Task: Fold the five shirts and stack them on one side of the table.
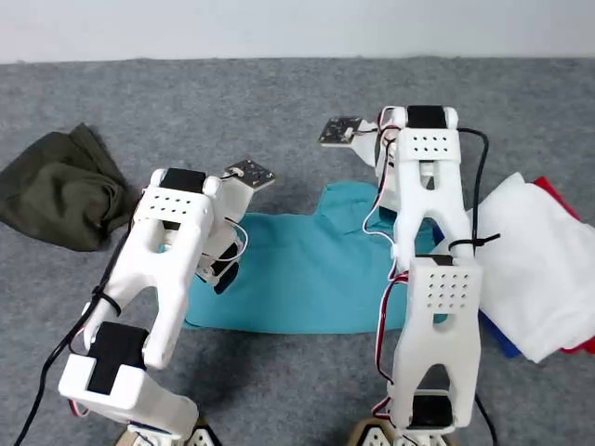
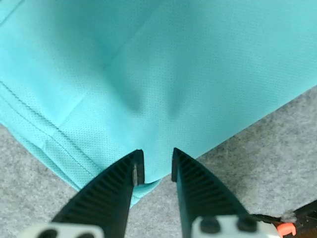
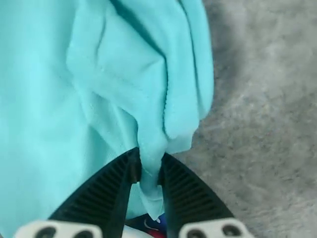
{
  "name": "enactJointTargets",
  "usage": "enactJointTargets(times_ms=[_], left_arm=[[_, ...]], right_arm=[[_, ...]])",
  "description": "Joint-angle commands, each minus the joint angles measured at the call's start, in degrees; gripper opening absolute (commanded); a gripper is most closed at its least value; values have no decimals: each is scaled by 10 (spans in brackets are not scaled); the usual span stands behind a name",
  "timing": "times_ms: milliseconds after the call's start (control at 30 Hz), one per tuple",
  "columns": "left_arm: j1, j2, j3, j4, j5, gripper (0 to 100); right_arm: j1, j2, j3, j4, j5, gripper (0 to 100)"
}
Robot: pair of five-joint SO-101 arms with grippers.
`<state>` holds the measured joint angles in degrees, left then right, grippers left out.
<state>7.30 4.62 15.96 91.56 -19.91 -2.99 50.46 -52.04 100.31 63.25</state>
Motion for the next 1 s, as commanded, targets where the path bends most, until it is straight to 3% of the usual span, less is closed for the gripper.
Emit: enactJointTargets(times_ms=[0,333,533,800,967], left_arm=[[3,-4,-20,-2,1,97],[4,-4,-20,-2,1,97],[5,-4,-20,-2,1,97],[5,-4,-20,-2,1,97],[5,-4,-20,-2,1,97]], right_arm=[[0,1,-18,24,-14,10],[1,-11,-18,22,-31,27],[-5,1,-20,24,-122,195],[-70,-17,-18,25,-135,151],[-107,-15,-18,25,-183,151]])
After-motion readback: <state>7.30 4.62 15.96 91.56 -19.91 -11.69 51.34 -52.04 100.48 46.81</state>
